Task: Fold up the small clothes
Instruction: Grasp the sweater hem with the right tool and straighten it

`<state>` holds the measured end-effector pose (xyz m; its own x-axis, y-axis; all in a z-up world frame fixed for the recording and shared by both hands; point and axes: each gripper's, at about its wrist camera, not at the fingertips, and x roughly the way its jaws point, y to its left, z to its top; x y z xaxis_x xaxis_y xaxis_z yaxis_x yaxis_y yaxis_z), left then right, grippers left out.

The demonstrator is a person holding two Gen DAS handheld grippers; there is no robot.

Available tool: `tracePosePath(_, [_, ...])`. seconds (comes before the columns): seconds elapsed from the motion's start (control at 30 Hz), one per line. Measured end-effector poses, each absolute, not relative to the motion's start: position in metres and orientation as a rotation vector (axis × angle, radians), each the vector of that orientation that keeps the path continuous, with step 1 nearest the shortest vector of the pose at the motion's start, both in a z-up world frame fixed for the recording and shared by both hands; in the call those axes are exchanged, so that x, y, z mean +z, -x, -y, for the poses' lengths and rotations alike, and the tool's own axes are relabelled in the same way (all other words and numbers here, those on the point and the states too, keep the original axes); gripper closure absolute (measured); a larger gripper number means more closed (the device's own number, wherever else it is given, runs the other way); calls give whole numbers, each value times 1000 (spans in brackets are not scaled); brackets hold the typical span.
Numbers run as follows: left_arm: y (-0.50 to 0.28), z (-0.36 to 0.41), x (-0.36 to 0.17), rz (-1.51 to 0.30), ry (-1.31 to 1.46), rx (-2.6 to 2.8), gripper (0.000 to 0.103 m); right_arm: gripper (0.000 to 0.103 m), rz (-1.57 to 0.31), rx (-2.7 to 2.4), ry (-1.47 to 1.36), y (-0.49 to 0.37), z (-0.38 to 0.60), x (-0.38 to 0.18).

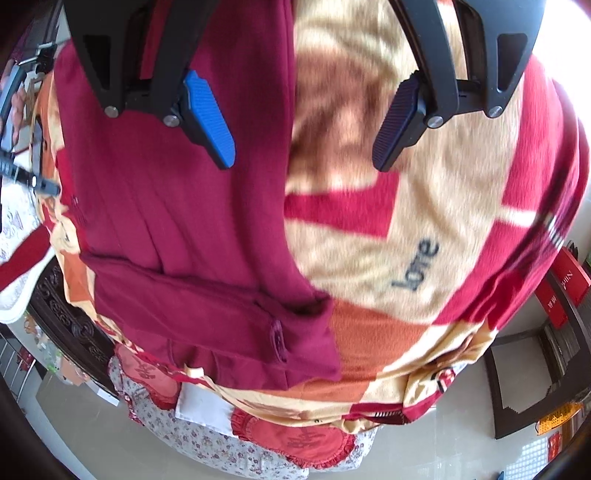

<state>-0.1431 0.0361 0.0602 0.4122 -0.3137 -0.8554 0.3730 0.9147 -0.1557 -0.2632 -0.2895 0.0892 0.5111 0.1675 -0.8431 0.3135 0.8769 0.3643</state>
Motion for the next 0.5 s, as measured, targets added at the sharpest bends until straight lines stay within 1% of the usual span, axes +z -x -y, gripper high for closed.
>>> tracePosePath(0.1, [162, -43, 60, -1072, -64, -455, 22, 80, -1110, -33, -497, 294, 267, 86])
tracePosePath(0.33, [199, -55, 56, -1099, -41, -492, 22, 77, -1150, -98, -529, 353, 250, 68])
tracePosePath(0.5, [212, -54, 50, -1136, -57, -479, 22, 77, -1071, -86, -594, 358, 240, 58])
